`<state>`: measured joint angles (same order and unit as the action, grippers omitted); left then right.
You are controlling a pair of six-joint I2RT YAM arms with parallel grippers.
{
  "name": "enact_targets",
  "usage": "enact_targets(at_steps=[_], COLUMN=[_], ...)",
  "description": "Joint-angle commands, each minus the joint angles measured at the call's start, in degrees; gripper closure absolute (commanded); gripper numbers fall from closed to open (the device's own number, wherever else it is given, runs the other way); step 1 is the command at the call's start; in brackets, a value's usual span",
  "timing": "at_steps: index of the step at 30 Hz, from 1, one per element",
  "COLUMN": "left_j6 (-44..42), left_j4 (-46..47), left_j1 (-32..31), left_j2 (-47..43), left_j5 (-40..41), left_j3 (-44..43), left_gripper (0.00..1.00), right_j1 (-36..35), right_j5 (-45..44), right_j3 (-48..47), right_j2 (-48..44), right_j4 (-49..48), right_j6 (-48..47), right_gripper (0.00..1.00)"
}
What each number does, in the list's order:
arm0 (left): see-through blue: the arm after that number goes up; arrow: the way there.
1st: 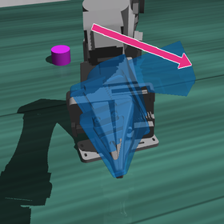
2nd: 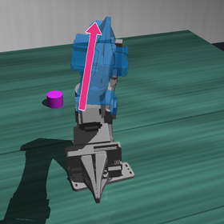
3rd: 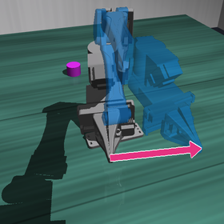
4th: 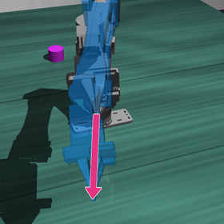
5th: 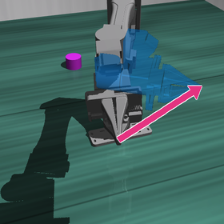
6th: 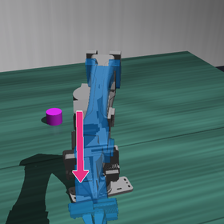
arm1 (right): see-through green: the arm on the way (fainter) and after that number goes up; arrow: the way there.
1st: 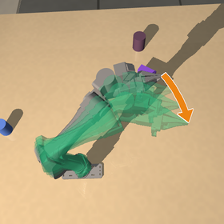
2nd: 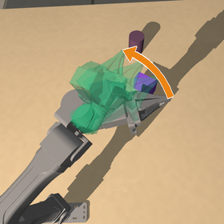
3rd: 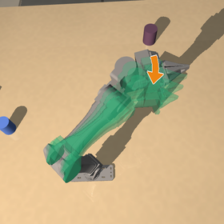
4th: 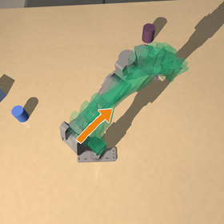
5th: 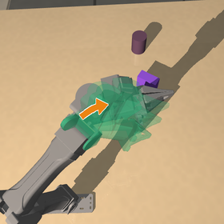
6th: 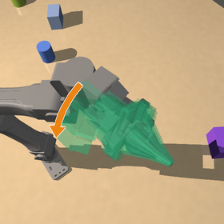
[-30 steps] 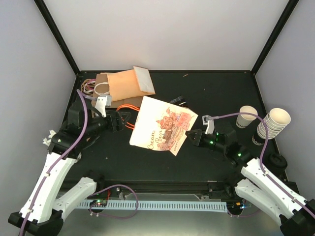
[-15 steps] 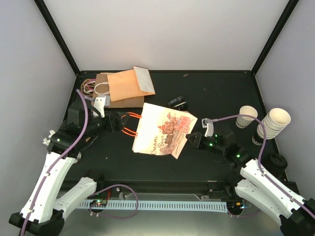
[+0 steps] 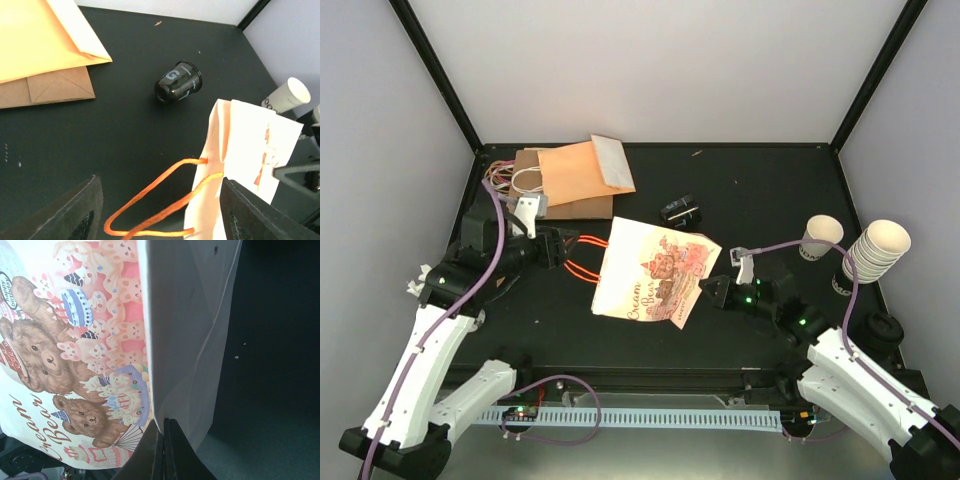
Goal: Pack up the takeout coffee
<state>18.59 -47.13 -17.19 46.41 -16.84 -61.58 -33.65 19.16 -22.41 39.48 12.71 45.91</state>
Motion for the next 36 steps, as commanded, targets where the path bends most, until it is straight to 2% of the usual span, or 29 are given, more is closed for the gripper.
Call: enact_targets(at_steps=[1, 6, 11, 21, 29, 36], left_j6=[-2.4, -6.9, -8.5, -10.8, -13.2, -15.1], left_j4=[-0.9, -2.8, -3.6, -5.2, -7.4, -9.5], left_j1=[0.6, 0.6, 0.6, 0.6, 0.6, 0.5], left_j2=[1.2, 2.4, 4.0, 2.5, 3.8, 4.7], left_j5=[-2.8, -5.2, -8.6, -11.0, -15.5, -16.2], left_j3=[-1.5, -0.9, -1.1, -2.8, -3.0, -3.6], left_gripper=[0.41, 0.43, 0.54, 0.55, 0.74, 0.74], right_j1=[0.3, 0.3, 0.3, 0.3, 0.3, 0.3], right_j5=[-0.6, -0.8, -0.8, -0.7, -0.6, -0.4], right_j3=[0.7, 1.1, 1.1, 1.3, 1.3, 1.2], right_j2=[-1.1, -1.2, -0.9, -0.6, -0.5, 0.1], right_j4=[-2.4, -2.6, -2.9, -3.1, -3.5, -3.8], right_j6=[-0.8, -0.9, -0.9, -0.7, -0.5, -0.5], right_gripper=[0.99, 0.99, 0.99, 0.99, 0.99, 0.99])
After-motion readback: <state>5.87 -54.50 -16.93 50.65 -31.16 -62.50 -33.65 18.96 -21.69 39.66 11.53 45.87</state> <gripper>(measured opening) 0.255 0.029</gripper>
